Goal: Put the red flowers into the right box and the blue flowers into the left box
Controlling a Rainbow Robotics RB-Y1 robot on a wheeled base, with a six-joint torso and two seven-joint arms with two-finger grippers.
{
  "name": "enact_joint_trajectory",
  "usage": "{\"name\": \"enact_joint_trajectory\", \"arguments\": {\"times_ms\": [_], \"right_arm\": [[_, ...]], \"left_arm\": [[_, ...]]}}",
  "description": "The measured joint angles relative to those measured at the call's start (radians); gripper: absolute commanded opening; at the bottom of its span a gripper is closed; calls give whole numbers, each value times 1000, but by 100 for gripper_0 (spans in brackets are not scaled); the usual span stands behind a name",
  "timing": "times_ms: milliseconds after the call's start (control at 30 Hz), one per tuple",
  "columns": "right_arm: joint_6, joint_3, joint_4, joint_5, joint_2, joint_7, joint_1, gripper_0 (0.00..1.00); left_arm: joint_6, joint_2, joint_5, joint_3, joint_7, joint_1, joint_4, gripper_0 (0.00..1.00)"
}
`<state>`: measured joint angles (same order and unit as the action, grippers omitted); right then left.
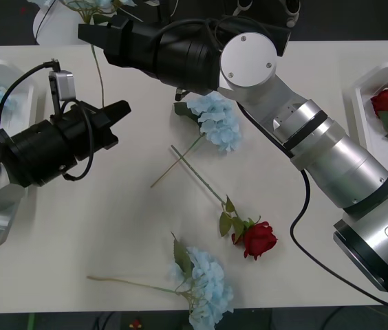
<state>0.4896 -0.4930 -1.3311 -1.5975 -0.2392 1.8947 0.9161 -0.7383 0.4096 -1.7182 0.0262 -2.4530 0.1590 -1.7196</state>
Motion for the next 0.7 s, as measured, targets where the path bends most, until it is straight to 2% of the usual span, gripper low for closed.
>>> {"name": "enact_joint_trajectory", "arguments": {"times_ms": [200,400,567,700], "right_arm": [[-2,0,0,-6,-16,0,0,80],[11,-2,-1,-74,-93,-33,0,80],[44,-17,-1,-105,-215,-290,0,80],[45,-66,-1,-118,-326,-454,0,80]], "left_arm": [[-57,1,75,120,0,10,31,0],[-176,9,177,270,0,100,202,0],[-190,31,365,335,11,175,297,0],[-193,56,601,370,141,209,310,0]]}}
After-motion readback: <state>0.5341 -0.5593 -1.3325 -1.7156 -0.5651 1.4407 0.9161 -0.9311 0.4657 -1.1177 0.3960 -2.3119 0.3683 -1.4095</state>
